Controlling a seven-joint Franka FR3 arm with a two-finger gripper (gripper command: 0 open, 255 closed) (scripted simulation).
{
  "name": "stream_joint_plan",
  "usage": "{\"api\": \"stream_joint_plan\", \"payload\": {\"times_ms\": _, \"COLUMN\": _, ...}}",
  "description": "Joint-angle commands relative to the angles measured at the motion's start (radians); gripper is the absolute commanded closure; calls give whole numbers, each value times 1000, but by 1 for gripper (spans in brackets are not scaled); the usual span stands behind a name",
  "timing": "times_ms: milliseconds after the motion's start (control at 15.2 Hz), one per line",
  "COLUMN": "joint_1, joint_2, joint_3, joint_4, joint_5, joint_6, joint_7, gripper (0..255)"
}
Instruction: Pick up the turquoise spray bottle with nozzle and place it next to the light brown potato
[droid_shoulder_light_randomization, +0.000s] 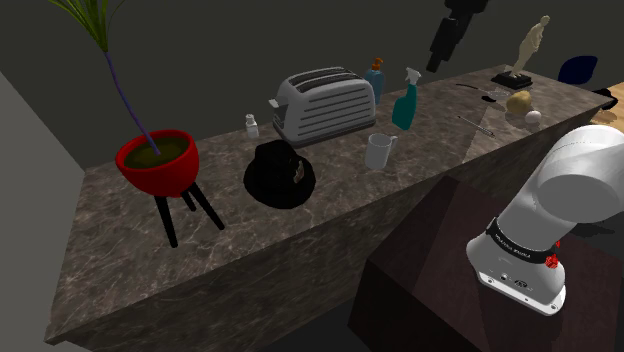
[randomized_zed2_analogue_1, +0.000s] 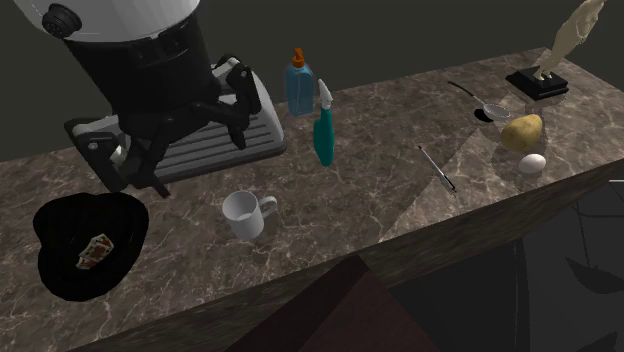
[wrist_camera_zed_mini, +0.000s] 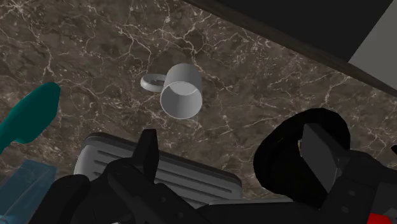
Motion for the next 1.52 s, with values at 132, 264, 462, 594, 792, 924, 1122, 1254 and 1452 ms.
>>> {"api": "stream_joint_plan", "payload": {"times_ms": 132, "joint_1": -15, "joint_2": 39, "joint_3": -31, "joint_4": -3, "joint_5": -23, "joint_6": 41, "joint_7": -28, "gripper": 0}}
{"api": "stream_joint_plan", "payload": {"times_ms": 264, "joint_1": -29, "joint_2": 82, "joint_3": -62, "joint_4": -1, "joint_5": -45, "joint_6": 82, "joint_7": -56, "gripper": 0}}
{"api": "stream_joint_plan", "payload": {"times_ms": 462, "joint_1": -47, "joint_2": 153, "joint_3": -109, "joint_4": 11, "joint_5": -73, "joint_6": 143, "joint_7": -96, "gripper": 0}}
{"api": "stream_joint_plan", "payload": {"times_ms": 594, "joint_1": -59, "joint_2": 204, "joint_3": -140, "joint_4": 24, "joint_5": -88, "joint_6": 182, "joint_7": -123, "gripper": 0}}
{"api": "stream_joint_plan", "payload": {"times_ms": 792, "joint_1": -73, "joint_2": 287, "joint_3": -187, "joint_4": 53, "joint_5": -105, "joint_6": 239, "joint_7": -163, "gripper": 0}}
{"api": "stream_joint_plan", "payload": {"times_ms": 924, "joint_1": -81, "joint_2": 345, "joint_3": -217, "joint_4": 77, "joint_5": -110, "joint_6": 275, "joint_7": -191, "gripper": 0}}
{"api": "stream_joint_plan", "payload": {"times_ms": 1122, "joint_1": -91, "joint_2": 437, "joint_3": -262, "joint_4": 122, "joint_5": -111, "joint_6": 325, "joint_7": -235, "gripper": 0}}
{"api": "stream_joint_plan", "payload": {"times_ms": 1254, "joint_1": -97, "joint_2": 501, "joint_3": -292, "joint_4": 157, "joint_5": -104, "joint_6": 355, "joint_7": -265, "gripper": 0}}
{"api": "stream_joint_plan", "payload": {"times_ms": 1452, "joint_1": -106, "joint_2": 601, "joint_3": -334, "joint_4": 219, "joint_5": -84, "joint_6": 395, "joint_7": -315, "gripper": 0}}
